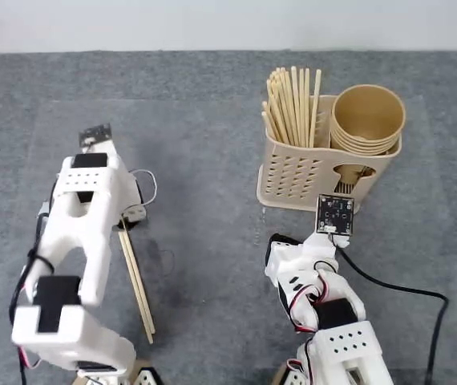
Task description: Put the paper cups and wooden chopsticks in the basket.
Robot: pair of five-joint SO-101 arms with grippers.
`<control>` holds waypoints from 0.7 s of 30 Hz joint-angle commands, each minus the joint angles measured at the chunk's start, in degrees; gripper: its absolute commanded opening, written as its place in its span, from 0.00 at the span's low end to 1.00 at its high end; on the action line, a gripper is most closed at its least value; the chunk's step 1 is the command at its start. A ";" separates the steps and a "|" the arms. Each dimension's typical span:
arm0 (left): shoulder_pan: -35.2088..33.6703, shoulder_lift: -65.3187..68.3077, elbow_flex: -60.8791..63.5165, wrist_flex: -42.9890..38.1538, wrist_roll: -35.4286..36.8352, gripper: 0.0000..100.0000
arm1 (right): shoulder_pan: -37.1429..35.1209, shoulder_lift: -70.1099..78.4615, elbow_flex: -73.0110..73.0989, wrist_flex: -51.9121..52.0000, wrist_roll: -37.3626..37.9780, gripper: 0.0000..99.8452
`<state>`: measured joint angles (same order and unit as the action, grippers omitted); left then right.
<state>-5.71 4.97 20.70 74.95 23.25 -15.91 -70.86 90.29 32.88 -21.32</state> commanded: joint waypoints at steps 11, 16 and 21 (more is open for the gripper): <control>0.09 -3.43 1.19 2.64 -2.73 0.02 | -0.13 -0.92 -0.35 -1.10 0.00 0.01; 0.62 -3.34 6.55 0.97 -3.16 0.09 | -0.13 -0.92 -0.35 -1.10 0.00 0.01; 0.09 -5.01 13.41 -5.80 -4.31 0.13 | -0.13 -0.92 -0.35 -1.10 0.00 0.01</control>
<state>-5.80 2.59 31.78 72.84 20.18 -15.91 -70.86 90.29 32.88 -21.32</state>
